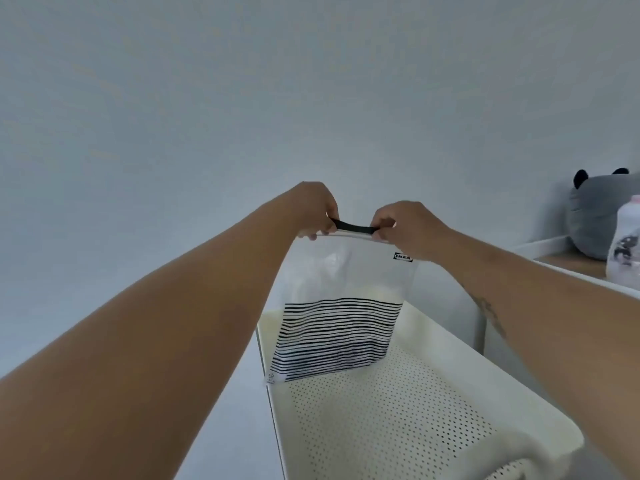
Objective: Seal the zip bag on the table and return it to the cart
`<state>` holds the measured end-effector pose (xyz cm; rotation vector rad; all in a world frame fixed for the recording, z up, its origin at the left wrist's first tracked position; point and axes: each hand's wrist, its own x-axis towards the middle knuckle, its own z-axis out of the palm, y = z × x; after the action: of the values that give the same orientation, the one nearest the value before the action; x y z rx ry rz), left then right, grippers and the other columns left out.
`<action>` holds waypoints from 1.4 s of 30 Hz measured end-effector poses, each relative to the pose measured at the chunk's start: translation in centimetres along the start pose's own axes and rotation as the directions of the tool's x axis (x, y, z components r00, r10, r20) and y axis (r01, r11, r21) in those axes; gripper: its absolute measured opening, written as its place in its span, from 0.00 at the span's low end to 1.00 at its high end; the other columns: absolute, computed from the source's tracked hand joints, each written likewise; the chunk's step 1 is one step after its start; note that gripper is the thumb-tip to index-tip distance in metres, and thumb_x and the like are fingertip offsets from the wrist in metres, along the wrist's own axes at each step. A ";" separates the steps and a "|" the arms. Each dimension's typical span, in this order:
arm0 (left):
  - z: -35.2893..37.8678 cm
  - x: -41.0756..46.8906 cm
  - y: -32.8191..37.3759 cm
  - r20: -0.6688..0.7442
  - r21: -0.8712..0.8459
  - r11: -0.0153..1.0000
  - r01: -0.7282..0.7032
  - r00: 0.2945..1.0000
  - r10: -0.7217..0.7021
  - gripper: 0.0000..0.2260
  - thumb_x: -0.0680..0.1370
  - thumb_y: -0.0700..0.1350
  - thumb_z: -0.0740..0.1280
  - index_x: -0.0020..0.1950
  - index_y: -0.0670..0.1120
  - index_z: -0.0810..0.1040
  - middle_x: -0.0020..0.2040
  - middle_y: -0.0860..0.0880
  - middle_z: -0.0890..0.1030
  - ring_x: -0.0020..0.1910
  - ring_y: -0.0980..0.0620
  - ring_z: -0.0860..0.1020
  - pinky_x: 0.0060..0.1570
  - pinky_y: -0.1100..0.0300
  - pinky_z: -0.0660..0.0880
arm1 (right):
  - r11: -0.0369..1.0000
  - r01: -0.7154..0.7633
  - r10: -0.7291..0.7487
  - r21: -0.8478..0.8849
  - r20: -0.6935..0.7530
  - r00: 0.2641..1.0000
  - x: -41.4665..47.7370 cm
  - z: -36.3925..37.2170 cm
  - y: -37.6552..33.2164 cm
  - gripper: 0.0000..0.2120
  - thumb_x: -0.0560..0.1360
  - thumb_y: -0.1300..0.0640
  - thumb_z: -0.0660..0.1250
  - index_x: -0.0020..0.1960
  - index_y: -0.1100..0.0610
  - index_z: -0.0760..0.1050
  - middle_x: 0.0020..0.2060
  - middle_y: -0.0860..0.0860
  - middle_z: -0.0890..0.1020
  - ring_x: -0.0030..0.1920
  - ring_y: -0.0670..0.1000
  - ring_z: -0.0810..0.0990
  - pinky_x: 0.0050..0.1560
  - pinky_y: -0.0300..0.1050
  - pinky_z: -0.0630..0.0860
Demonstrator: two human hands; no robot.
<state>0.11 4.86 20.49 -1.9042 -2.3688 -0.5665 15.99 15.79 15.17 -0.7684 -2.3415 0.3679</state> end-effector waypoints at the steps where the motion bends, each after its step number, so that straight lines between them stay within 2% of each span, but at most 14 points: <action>1: -0.6 0.2 0.3 -0.001 0.009 1.000 -0.004 1.000 0.004 0.03 0.74 0.39 0.69 0.43 0.45 0.83 0.38 0.48 0.83 0.34 0.53 0.82 0.28 0.63 0.72 | 1.000 0.011 -0.011 -0.023 0.013 1.000 0.4 -0.6 -0.3 0.03 0.74 0.61 0.69 0.44 0.55 0.80 0.42 0.53 0.79 0.34 0.50 0.74 0.32 0.41 0.70; 8: -3.2 1.6 0.0 -0.077 0.041 0.999 -0.020 0.997 0.023 0.03 0.74 0.40 0.70 0.42 0.46 0.83 0.38 0.48 0.84 0.34 0.53 0.82 0.32 0.61 0.75 | 0.998 0.022 -0.020 -0.061 0.033 0.999 3.6 -3.0 -2.2 0.05 0.73 0.62 0.70 0.49 0.59 0.81 0.43 0.55 0.79 0.42 0.53 0.75 0.34 0.38 0.68; 11: -3.3 2.2 -0.7 -0.164 0.056 0.998 -0.030 0.986 0.039 0.03 0.73 0.40 0.70 0.41 0.46 0.83 0.41 0.45 0.84 0.40 0.48 0.84 0.37 0.58 0.77 | 0.998 0.036 -0.040 -0.058 -0.060 0.997 4.5 -2.6 -2.5 0.03 0.74 0.62 0.69 0.47 0.58 0.81 0.42 0.54 0.78 0.40 0.54 0.75 0.35 0.42 0.71; 14: -2.7 2.5 -1.4 -0.247 0.041 0.998 -0.037 0.968 0.046 0.05 0.73 0.40 0.70 0.40 0.49 0.82 0.38 0.50 0.79 0.43 0.45 0.81 0.48 0.50 0.80 | 0.998 0.046 -0.054 -0.046 -0.208 0.977 4.5 -1.1 -2.0 0.04 0.75 0.60 0.67 0.44 0.55 0.80 0.41 0.51 0.78 0.40 0.54 0.76 0.40 0.46 0.73; 17: -1.0 2.1 -2.2 -0.260 0.043 0.999 -0.032 0.965 0.042 0.04 0.73 0.43 0.70 0.44 0.51 0.84 0.39 0.52 0.78 0.43 0.47 0.80 0.48 0.49 0.80 | 0.998 0.055 -0.064 -0.042 -0.251 0.966 3.4 1.2 -0.8 0.06 0.76 0.59 0.65 0.44 0.54 0.80 0.41 0.50 0.80 0.41 0.54 0.77 0.39 0.46 0.71; 20: 2.9 0.7 -3.2 -0.196 0.060 0.998 -0.020 0.980 0.032 0.06 0.75 0.44 0.68 0.49 0.51 0.84 0.48 0.49 0.81 0.48 0.47 0.79 0.52 0.49 0.78 | 0.998 0.056 -0.058 -0.017 -0.133 0.989 1.5 3.1 0.9 0.05 0.76 0.60 0.67 0.44 0.55 0.81 0.42 0.51 0.81 0.43 0.54 0.79 0.45 0.50 0.76; 23: 6.9 -1.4 -3.6 -0.069 0.038 0.999 -0.032 0.997 0.034 0.06 0.76 0.45 0.68 0.49 0.51 0.84 0.50 0.50 0.82 0.49 0.49 0.79 0.52 0.50 0.78 | 1.000 0.030 -0.030 0.000 0.081 0.996 -1.1 4.6 3.2 0.04 0.74 0.60 0.69 0.42 0.54 0.81 0.42 0.52 0.82 0.42 0.54 0.80 0.46 0.54 0.80; 24: 7.8 -2.0 -3.5 -0.028 0.028 0.998 -0.050 0.998 0.050 0.06 0.76 0.45 0.68 0.49 0.50 0.84 0.50 0.50 0.82 0.49 0.49 0.79 0.52 0.50 0.78 | 1.000 0.016 -0.017 0.007 0.134 0.991 -1.9 4.9 3.8 0.04 0.74 0.60 0.69 0.41 0.54 0.81 0.41 0.52 0.82 0.41 0.54 0.80 0.43 0.53 0.81; 26: 9.2 -3.2 -3.2 0.032 0.006 0.996 -0.084 0.996 0.084 0.06 0.76 0.44 0.68 0.49 0.48 0.84 0.50 0.49 0.83 0.48 0.49 0.79 0.51 0.50 0.78 | 1.000 0.000 0.000 0.001 0.207 0.978 -3.3 5.2 4.9 0.05 0.74 0.59 0.69 0.41 0.52 0.81 0.41 0.51 0.81 0.37 0.49 0.79 0.33 0.40 0.78; 29: 10.8 -5.0 -2.4 0.085 -0.029 0.994 -0.102 0.991 0.104 0.07 0.75 0.44 0.69 0.51 0.48 0.84 0.52 0.49 0.82 0.44 0.52 0.77 0.46 0.57 0.77 | 1.000 -0.012 0.014 -0.011 0.270 0.963 -5.3 5.5 5.7 0.06 0.74 0.58 0.70 0.40 0.48 0.80 0.41 0.46 0.79 0.33 0.44 0.76 0.27 0.32 0.70; 31: 12.0 -6.4 -1.9 0.110 -0.054 0.993 -0.105 0.988 0.111 0.08 0.75 0.43 0.69 0.52 0.48 0.85 0.52 0.49 0.83 0.45 0.51 0.79 0.46 0.59 0.76 | 0.999 -0.032 0.029 0.005 0.314 0.949 -6.9 5.7 6.1 0.08 0.73 0.57 0.70 0.39 0.45 0.80 0.40 0.43 0.79 0.34 0.45 0.77 0.32 0.38 0.74; 34: 13.8 -8.9 -1.6 0.120 -0.122 0.988 -0.094 0.987 0.109 0.07 0.74 0.42 0.70 0.50 0.47 0.85 0.49 0.49 0.85 0.47 0.50 0.81 0.52 0.54 0.78 | 0.997 -0.066 0.044 0.050 0.366 0.929 -9.8 6.3 6.8 0.10 0.72 0.57 0.72 0.37 0.43 0.79 0.39 0.42 0.82 0.38 0.46 0.80 0.42 0.44 0.78; 38: 16.7 -12.0 -1.3 0.139 -0.195 0.980 -0.039 0.988 0.067 0.07 0.74 0.42 0.71 0.50 0.46 0.85 0.48 0.50 0.85 0.47 0.53 0.80 0.52 0.53 0.78 | 0.994 -0.091 0.062 0.051 0.414 0.908 -13.3 7.5 7.9 0.08 0.71 0.56 0.72 0.39 0.43 0.82 0.39 0.40 0.84 0.39 0.40 0.79 0.41 0.33 0.73; 42: 19.1 -14.0 -0.7 0.196 -0.109 0.994 -0.025 0.980 0.046 0.08 0.75 0.45 0.70 0.52 0.46 0.84 0.52 0.49 0.84 0.49 0.51 0.80 0.54 0.53 0.77 | 0.983 -0.159 0.103 0.087 0.453 0.885 -16.1 8.0 9.8 0.06 0.70 0.57 0.72 0.43 0.46 0.84 0.41 0.40 0.85 0.42 0.34 0.81 0.41 0.26 0.73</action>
<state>6.41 -2.34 -1.19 -2.1371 -2.4616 -0.5327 25.06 13.20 -3.04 -0.8563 -2.6632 0.8178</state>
